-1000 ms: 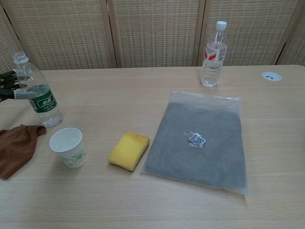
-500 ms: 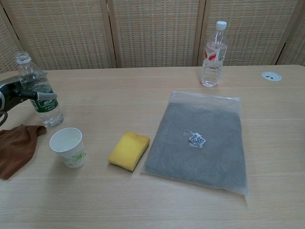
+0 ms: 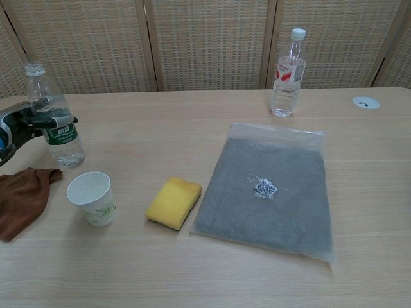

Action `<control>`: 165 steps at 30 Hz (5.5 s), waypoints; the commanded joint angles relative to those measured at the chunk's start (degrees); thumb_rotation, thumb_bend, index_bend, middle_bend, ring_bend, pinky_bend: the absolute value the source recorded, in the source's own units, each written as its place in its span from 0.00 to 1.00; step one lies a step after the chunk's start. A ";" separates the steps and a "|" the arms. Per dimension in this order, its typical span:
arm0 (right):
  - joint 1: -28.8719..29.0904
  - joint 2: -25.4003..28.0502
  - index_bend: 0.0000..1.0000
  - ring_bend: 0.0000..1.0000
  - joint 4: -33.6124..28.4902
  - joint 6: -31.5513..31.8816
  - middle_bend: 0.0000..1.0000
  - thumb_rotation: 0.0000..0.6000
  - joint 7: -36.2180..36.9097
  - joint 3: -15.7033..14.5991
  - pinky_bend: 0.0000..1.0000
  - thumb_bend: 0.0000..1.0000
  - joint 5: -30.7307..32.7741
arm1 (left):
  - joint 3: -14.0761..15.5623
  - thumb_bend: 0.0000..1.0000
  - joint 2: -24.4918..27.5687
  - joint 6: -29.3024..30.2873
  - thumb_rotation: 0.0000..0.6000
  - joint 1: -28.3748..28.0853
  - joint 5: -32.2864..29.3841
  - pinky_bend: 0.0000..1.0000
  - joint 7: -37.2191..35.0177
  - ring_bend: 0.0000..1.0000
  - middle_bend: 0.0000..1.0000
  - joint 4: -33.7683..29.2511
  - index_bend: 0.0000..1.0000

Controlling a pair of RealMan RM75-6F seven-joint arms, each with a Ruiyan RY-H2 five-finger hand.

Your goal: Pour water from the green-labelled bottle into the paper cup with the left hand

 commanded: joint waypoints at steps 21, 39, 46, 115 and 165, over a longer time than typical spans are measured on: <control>-0.84 0.88 0.00 0.00 -1.36 2.69 0.00 1.00 0.66 -1.16 0.00 0.00 -3.25 | 12.18 0.61 22.31 12.25 1.00 3.44 14.06 0.34 14.77 0.34 0.56 -20.81 0.68; -1.79 1.14 0.00 0.00 -2.24 5.05 0.00 1.00 -0.19 -1.96 0.00 0.00 -5.78 | 18.40 0.61 27.43 16.75 1.00 6.04 18.83 0.35 47.68 0.34 0.57 -27.17 0.70; -1.98 1.19 0.00 0.00 -2.18 5.40 0.00 1.00 -0.06 -1.99 0.00 0.00 -5.99 | 19.10 0.61 27.37 16.60 1.00 5.95 19.03 0.35 51.10 0.34 0.57 -27.73 0.71; -2.24 1.74 0.00 0.00 -1.98 5.49 0.00 1.00 1.77 -1.73 0.00 0.00 -5.69 | 16.70 0.61 27.79 9.94 1.00 1.86 13.45 0.35 75.30 0.34 0.57 -36.92 0.71; -1.17 1.74 0.00 0.00 -1.46 2.54 0.00 1.00 2.73 -1.12 0.00 0.00 -2.97 | 3.78 0.52 2.45 11.92 1.00 4.38 2.34 0.35 5.44 0.34 0.54 -14.82 0.62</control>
